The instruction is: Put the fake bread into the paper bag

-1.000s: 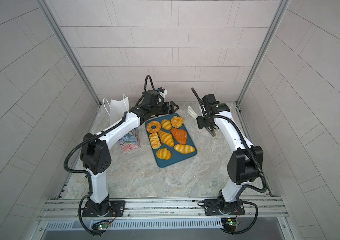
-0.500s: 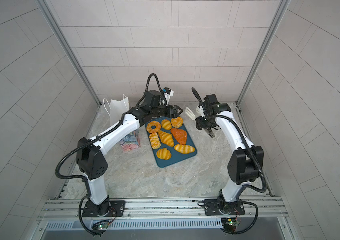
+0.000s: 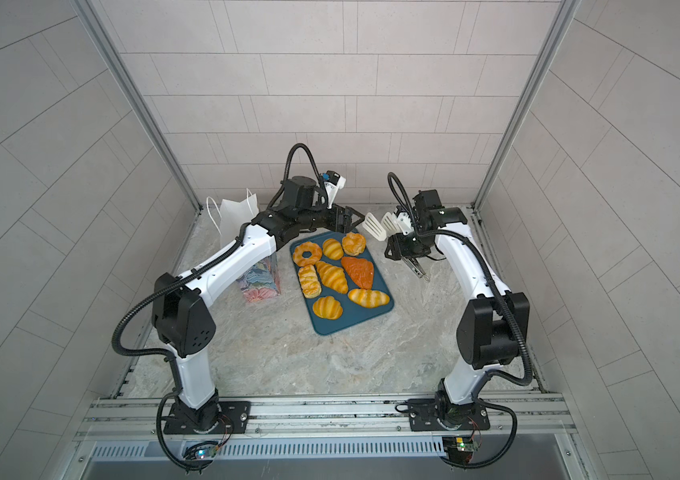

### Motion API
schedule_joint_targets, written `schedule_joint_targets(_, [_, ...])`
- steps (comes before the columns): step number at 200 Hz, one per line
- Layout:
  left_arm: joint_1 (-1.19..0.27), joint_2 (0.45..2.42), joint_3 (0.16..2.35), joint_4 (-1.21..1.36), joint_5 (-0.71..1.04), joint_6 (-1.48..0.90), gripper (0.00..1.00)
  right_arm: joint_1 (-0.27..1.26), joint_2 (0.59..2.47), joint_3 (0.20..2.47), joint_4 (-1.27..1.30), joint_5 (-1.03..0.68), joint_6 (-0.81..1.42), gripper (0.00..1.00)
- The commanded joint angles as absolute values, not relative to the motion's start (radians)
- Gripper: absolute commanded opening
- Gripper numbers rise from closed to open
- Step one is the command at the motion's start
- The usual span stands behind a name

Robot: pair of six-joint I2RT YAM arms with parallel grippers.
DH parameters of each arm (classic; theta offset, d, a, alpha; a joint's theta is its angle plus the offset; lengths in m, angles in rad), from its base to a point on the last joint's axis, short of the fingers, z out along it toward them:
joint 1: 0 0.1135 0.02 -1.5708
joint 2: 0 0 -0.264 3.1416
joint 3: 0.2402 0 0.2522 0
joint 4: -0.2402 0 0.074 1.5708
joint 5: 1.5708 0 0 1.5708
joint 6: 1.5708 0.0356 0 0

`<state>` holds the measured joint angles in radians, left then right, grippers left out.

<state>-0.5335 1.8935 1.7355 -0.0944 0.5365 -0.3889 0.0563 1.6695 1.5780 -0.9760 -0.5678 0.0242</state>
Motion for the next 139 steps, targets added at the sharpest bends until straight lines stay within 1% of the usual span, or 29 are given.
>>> schedule_joint_targets(1, [-0.474,1.864,1.613,0.280,0.654,-0.679,0.80,0.034,1.617,1.575,-0.884,-0.758,0.073,0.62])
schedule_joint_targets(22, [-0.490,1.856,1.595,0.262,0.660,-0.679,0.80,0.032,1.620,1.586,-0.856,-0.850,0.096,0.62])
schedule_joint_targets(38, [-0.493,1.851,1.548,0.346,0.653,-0.719,0.80,0.034,1.624,1.585,-0.825,-0.883,0.128,0.61])
schedule_joint_targets(53, [-0.495,1.862,1.521,0.423,0.661,-0.806,0.79,0.036,1.623,1.574,-0.787,-0.913,0.160,0.61])
schedule_joint_targets(72, [-0.510,1.884,1.508,0.508,0.666,-0.860,0.79,0.046,1.624,1.569,-0.751,-0.931,0.197,0.61])
schedule_joint_targets(139, [-0.553,1.928,1.503,0.638,0.669,-0.929,0.76,0.075,1.667,1.600,-0.653,-0.987,0.324,0.62])
